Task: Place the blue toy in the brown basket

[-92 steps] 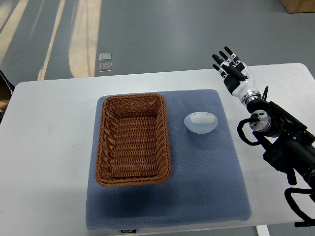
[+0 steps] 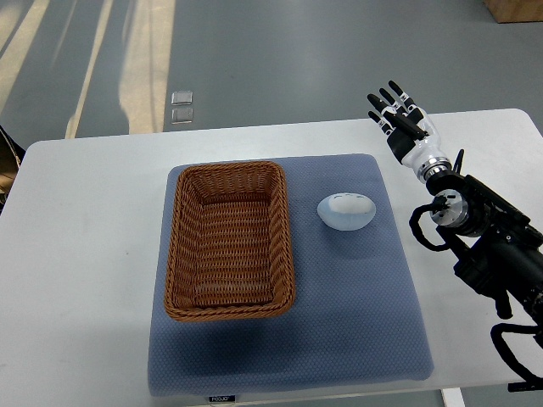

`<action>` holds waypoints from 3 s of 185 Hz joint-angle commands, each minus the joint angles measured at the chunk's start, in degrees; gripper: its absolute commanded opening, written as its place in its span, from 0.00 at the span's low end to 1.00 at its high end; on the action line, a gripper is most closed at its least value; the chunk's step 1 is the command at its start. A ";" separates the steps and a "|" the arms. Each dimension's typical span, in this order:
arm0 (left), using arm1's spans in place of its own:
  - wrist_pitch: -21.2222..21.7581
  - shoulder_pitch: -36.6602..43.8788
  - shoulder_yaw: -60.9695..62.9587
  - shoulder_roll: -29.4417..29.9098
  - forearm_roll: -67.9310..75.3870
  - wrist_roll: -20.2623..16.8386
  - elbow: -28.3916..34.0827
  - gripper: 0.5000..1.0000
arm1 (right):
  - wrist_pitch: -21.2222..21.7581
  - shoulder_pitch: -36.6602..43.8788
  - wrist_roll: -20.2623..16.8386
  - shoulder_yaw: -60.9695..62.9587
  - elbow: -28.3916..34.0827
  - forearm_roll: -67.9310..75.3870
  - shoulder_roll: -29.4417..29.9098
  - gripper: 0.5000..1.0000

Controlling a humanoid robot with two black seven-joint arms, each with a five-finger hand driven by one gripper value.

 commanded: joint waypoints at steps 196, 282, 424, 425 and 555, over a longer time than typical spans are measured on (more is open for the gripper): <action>0.21 -0.02 -0.05 0.00 0.00 0.00 1.53 1.00 | -0.16 0.00 -0.70 -3.42 4.40 0.01 -9.90 0.82; 0.21 -0.02 -0.05 0.00 0.00 0.00 1.53 1.00 | -2.62 12.48 -3.34 -32.69 21.64 -16.43 -36.19 0.82; 0.21 -0.02 -0.05 0.00 0.00 0.09 1.53 1.00 | 18.39 35.77 -17.75 -55.90 39.21 -58.09 -36.63 0.82; 0.21 -0.02 -0.05 0.00 0.00 0.09 1.53 1.00 | 18.39 35.77 -17.75 -55.90 39.21 -58.09 -36.63 0.82; 0.21 -0.02 -0.05 0.00 0.00 0.09 1.53 1.00 | 15.31 31.90 -30.67 -58.01 37.10 -43.50 -26.08 0.80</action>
